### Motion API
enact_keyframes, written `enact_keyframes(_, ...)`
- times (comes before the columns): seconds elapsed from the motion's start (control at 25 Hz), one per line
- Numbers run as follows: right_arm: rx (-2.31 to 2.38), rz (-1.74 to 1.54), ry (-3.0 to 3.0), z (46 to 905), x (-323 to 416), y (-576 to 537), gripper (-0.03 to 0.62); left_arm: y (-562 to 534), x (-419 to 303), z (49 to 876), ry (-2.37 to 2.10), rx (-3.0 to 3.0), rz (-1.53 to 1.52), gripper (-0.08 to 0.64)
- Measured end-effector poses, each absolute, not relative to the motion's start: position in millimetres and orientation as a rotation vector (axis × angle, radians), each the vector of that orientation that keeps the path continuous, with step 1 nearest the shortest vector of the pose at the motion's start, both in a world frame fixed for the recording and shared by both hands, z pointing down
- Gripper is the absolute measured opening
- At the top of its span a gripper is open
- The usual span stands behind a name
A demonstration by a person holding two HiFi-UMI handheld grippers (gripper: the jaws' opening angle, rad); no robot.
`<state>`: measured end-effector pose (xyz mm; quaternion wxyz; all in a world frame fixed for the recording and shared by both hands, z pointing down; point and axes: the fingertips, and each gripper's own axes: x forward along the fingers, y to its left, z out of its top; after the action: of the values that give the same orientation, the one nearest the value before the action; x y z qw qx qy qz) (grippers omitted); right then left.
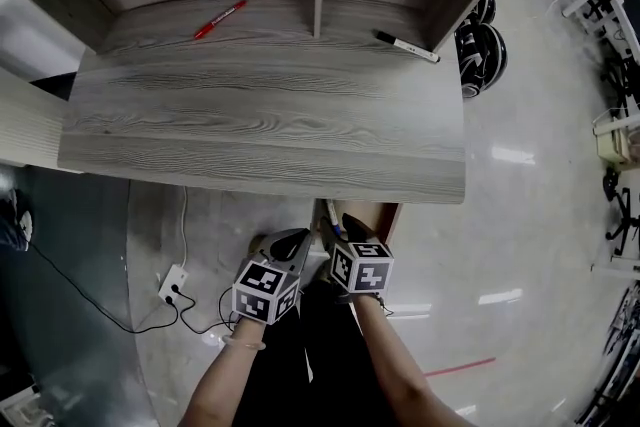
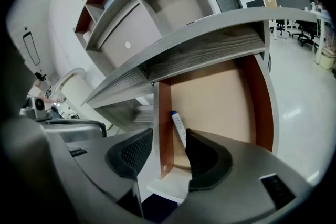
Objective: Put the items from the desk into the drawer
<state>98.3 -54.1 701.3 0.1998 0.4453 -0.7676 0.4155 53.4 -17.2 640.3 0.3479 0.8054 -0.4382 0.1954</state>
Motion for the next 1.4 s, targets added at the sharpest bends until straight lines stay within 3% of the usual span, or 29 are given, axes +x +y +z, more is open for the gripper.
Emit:
enact_keyframes(0.64, 1.254, 1.136, -2.193, 680, 101, -38, 0.186, -13, 56, 622, -1.143, 2.114, 0.475, 0.0)
enact_keyframes(0.88, 1.269, 1.163, -2.247, 655, 102, -37, 0.14, -8, 54, 605, -1.161, 2.13, 0.45, 0.0)
enact_keyframes(1.12, 1.31, 1.119, -2.298, 630, 106, -41, 0.002, -7, 52, 587, -1.185, 2.147, 0.426, 0.0)
enact_keyframes(1.4, 1.227, 1.095, -2.468, 579, 99, -30, -0.009, 1, 60, 563, -1.174, 2.163, 0.395, 0.0)
